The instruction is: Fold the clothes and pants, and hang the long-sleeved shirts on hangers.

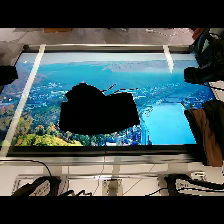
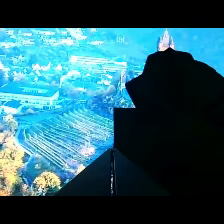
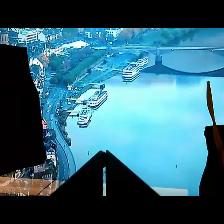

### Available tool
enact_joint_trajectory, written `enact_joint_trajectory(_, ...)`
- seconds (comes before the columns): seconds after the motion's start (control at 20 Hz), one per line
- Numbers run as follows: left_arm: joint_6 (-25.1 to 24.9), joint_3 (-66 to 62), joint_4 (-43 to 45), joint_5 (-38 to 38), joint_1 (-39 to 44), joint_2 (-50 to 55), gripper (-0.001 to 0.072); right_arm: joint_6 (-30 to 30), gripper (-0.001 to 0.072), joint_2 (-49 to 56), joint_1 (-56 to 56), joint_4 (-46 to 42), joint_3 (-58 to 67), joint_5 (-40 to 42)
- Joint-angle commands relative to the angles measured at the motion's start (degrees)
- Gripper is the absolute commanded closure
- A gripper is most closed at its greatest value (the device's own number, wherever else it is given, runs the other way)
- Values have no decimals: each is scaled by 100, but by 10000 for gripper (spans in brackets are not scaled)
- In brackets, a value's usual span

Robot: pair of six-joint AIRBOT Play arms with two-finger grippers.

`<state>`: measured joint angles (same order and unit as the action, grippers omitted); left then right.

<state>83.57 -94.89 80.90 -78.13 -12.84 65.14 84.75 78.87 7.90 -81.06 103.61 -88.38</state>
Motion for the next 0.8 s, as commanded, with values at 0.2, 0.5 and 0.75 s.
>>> enact_joint_trajectory(0.2,0,0,2,2,-2,-4,700,24,690,-2,-4,245,2,396)
enact_joint_trajectory(0.5,0,0,0,2,-2,-4,700,-723,690,96,-675,2315,-13,149)
enact_joint_trajectory(0.75,0,0,2,28,-2,50,700,-1563,690,201,-3309,1499,-756,815)
